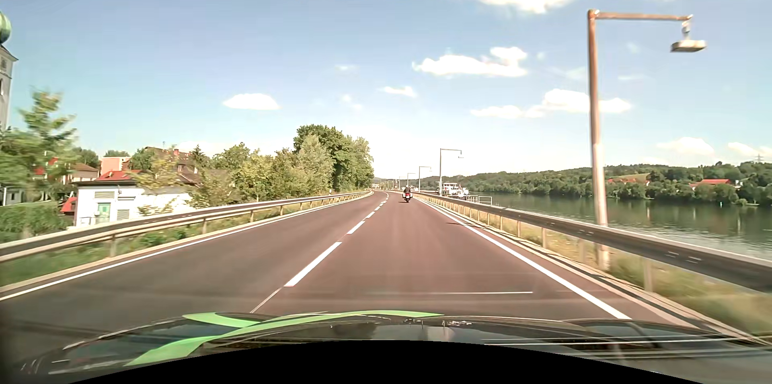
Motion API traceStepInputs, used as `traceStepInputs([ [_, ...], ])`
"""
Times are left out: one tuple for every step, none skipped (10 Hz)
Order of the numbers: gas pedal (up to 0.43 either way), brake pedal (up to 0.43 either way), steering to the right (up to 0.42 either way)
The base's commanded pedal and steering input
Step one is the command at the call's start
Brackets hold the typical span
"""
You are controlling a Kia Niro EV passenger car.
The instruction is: Follow the waypoints while adhering to traffic rules and regulations
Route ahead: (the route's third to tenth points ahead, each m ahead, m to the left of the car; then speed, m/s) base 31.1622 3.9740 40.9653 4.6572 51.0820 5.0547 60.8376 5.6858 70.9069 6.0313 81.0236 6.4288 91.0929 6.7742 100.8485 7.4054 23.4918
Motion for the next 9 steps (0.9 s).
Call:
traceStepInputs([
  [0.287, 0.000, -0.005],
  [0.287, 0.000, -0.005],
  [0.287, 0.000, -0.005],
  [0.280, 0.000, -0.006],
  [0.248, 0.000, -0.008],
  [0.228, 0.000, -0.008],
  [0.228, 0.000, -0.008],
  [0.228, 0.000, -0.008],
  [0.228, 0.000, -0.008],
])
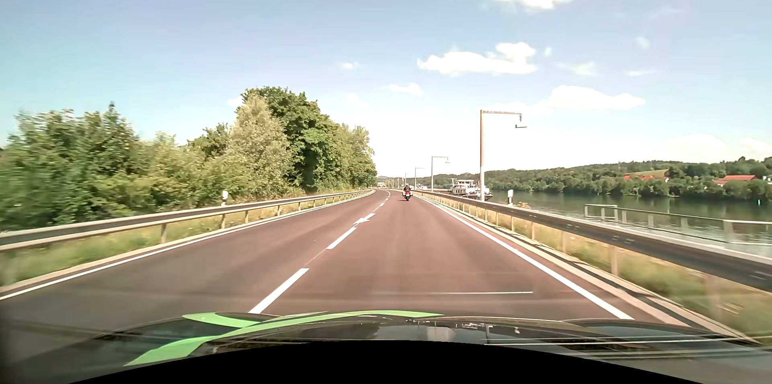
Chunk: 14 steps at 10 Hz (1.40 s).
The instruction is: Follow the waypoints while adhering to traffic rules and regulations
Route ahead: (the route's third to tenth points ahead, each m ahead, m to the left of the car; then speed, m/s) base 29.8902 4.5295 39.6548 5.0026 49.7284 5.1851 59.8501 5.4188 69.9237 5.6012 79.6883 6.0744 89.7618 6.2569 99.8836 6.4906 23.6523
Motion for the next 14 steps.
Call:
traceStepInputs([
  [0.228, 0.000, -0.006],
  [0.228, 0.000, -0.006],
  [0.240, 0.000, -0.004],
  [0.240, 0.000, -0.004],
  [0.240, 0.000, -0.004],
  [0.240, 0.000, -0.004],
  [0.240, 0.000, -0.004],
  [0.240, 0.000, -0.003],
  [0.240, 0.000, -0.004],
  [0.240, 0.000, -0.004],
  [0.228, 0.000, -0.004],
  [0.228, 0.000, -0.004],
  [0.220, 0.000, -0.004],
  [0.220, 0.000, -0.004],
])
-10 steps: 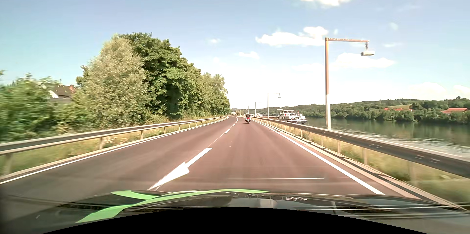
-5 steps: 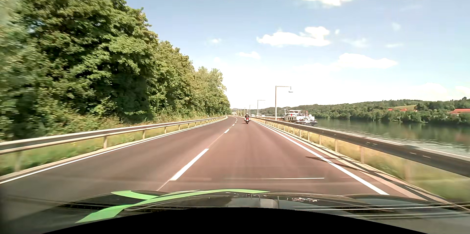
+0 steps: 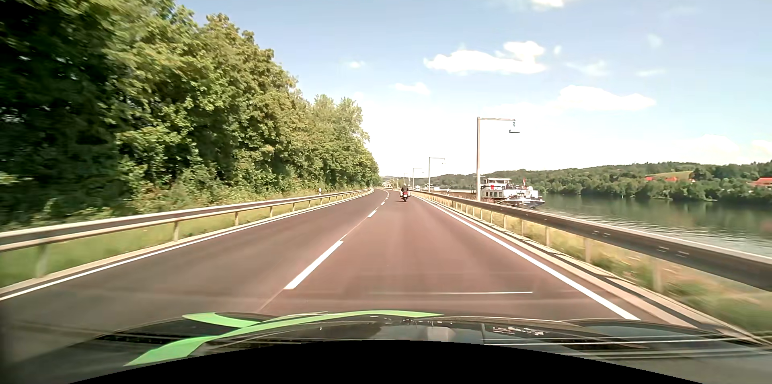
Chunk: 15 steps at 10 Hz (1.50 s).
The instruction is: Follow the waypoints while adhering to traffic rules and regulations
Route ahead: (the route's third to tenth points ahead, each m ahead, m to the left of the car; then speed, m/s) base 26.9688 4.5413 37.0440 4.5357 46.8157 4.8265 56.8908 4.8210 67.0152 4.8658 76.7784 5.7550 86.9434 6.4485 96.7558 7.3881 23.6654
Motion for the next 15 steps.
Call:
traceStepInputs([
  [0.220, 0.000, -0.004],
  [0.220, 0.000, -0.004],
  [0.220, 0.000, -0.004],
  [0.220, 0.000, -0.004],
  [0.220, 0.000, -0.004],
  [0.220, 0.000, -0.004],
  [0.220, 0.000, -0.005],
  [0.220, 0.000, -0.005],
  [0.220, 0.000, -0.005],
  [0.220, 0.000, -0.005],
  [0.220, 0.000, -0.005],
  [0.228, 0.000, -0.005],
  [0.228, 0.000, -0.005],
  [0.228, 0.000, -0.005],
  [0.209, 0.000, -0.005],
])
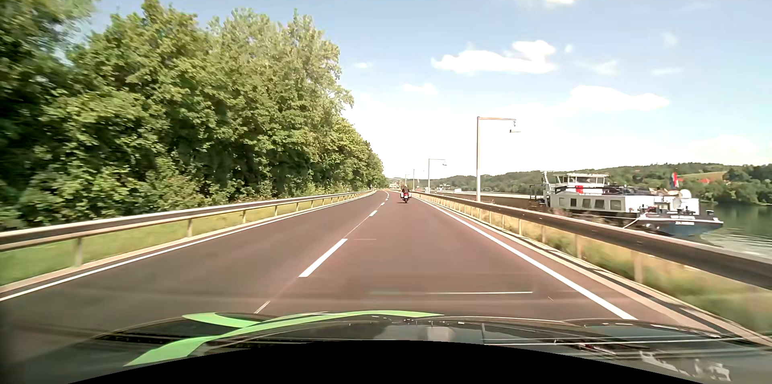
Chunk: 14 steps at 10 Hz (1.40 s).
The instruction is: Follow the waypoints while adhering to traffic rules and regulations
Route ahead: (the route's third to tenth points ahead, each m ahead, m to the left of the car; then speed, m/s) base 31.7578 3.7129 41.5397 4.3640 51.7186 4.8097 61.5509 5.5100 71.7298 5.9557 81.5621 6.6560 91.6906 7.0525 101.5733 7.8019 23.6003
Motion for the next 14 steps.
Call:
traceStepInputs([
  [0.169, 0.000, -0.005],
  [0.150, 0.000, -0.005],
  [0.150, 0.000, -0.005],
  [0.150, 0.000, -0.005],
  [0.150, 0.000, -0.005],
  [0.150, 0.000, -0.005],
  [0.150, 0.000, -0.005],
  [0.150, 0.000, -0.005],
  [0.150, 0.000, -0.005],
  [0.150, 0.000, -0.005],
  [0.150, 0.000, -0.005],
  [0.150, 0.000, -0.005],
  [0.150, 0.000, -0.005],
  [0.150, 0.000, -0.005],
])
